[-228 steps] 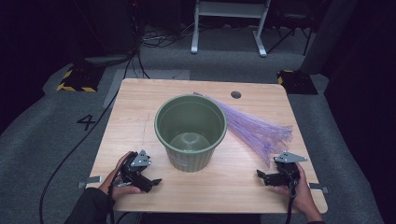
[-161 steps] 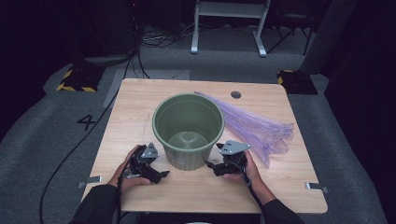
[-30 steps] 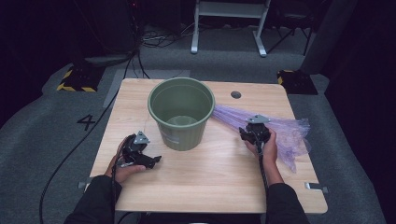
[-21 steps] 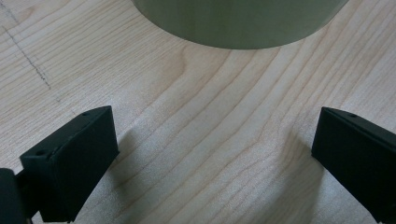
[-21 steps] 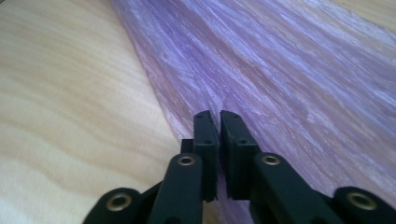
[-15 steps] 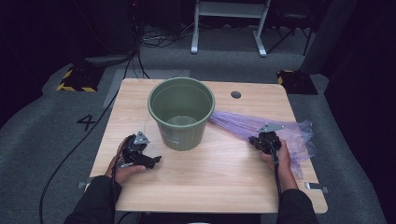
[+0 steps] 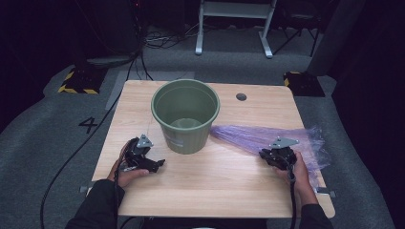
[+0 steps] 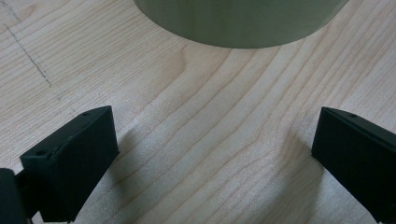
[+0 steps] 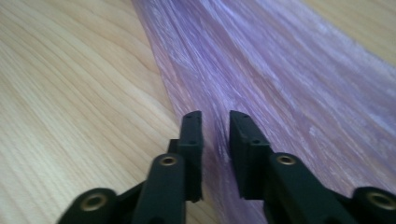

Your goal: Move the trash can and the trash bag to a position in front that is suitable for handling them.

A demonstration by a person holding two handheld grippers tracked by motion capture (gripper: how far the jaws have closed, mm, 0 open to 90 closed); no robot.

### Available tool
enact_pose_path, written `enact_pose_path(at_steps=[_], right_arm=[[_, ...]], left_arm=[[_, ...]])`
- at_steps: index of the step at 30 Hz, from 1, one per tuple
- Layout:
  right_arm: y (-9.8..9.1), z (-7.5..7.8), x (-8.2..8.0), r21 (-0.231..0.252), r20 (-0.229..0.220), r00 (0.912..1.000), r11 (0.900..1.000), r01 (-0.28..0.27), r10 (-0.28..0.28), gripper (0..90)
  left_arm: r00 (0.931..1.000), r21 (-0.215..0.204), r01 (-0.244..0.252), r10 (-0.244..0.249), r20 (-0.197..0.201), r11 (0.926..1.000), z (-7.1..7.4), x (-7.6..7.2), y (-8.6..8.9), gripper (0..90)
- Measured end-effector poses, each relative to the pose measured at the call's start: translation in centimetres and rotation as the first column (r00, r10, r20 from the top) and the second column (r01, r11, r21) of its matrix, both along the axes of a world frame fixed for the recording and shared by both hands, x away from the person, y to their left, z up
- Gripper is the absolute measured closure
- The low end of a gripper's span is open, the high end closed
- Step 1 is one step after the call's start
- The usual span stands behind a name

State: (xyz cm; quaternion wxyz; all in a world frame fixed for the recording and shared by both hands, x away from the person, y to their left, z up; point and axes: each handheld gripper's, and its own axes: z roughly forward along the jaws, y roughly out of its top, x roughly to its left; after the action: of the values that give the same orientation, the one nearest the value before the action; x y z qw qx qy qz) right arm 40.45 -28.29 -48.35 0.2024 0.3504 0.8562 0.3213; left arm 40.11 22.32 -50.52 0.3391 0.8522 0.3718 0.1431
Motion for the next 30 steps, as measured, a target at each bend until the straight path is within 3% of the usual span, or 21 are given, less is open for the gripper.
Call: enact_pose_path(at_steps=[3, 6, 7, 11, 14, 15, 17, 26, 30], right_arm=[[0.3, 0.9, -0.3, 0.041, 0.019, 0.9998, 0.9991, 0.007, -0.008, 60.3], [1.0, 2.1, -0.3, 0.126, 0.076, 0.9951, 0.9906, 0.052, -0.062, 54.0], [1.4, 2.4, -0.2, 0.129, 0.100, 0.9914, 0.9892, 0.071, -0.084, 51.6], [3.0, 2.5, 0.9, 0.136, 0.118, 0.9823, 0.9822, 0.129, -0.146, 54.5], [4.1, 1.7, 1.7, 0.099, 0.115, 0.9793, 0.9828, 0.156, -0.167, 69.4], [4.4, 1.1, 2.0, 0.094, 0.096, 0.9817, 0.9833, 0.156, -0.165, 76.1], [4.9, 0.4, 2.4, 0.062, 0.052, 0.9893, 0.9892, 0.133, -0.136, 80.0], [5.6, -1.1, 2.9, 0.068, -0.009, 0.9986, 0.9963, 0.052, -0.052, 89.2], [5.4, -1.1, 2.5, 0.060, -0.020, 0.9998, 0.9982, 0.004, -0.003, 90.0]], left_arm=[[1.0000, -0.001, -0.001, 0.001, -0.001, 1.0000, 0.0, 0.0, 0.0, 0.0], [1.0000, -0.001, 0.000, 0.000, 0.000, 1.0000, 0.0, 0.0, 0.0, 0.0], [1.0000, -0.001, -0.001, 0.001, 0.000, 1.0000, 0.0, 0.0, 0.0, 0.0], [1.0000, 0.000, 0.000, 0.000, 0.000, 1.0000, 0.0, 0.0, 0.0, 0.0], [1.0000, -0.004, 0.000, 0.000, 0.000, 1.0000, 0.0, -0.1, 0.0, 0.0], [1.0000, -0.003, 0.000, 0.000, -0.001, 1.0000, 0.0, -0.1, 0.0, 0.0], [1.0000, -0.003, 0.003, -0.003, -0.002, 1.0000, 0.0, -0.1, 0.0, 0.0], [1.0000, -0.003, 0.006, -0.006, -0.001, 1.0000, 0.0, -0.1, 0.0, 0.0], [1.0000, -0.003, 0.006, -0.006, -0.002, 1.0000, 0.0, -0.1, 0.0, 0.0]])
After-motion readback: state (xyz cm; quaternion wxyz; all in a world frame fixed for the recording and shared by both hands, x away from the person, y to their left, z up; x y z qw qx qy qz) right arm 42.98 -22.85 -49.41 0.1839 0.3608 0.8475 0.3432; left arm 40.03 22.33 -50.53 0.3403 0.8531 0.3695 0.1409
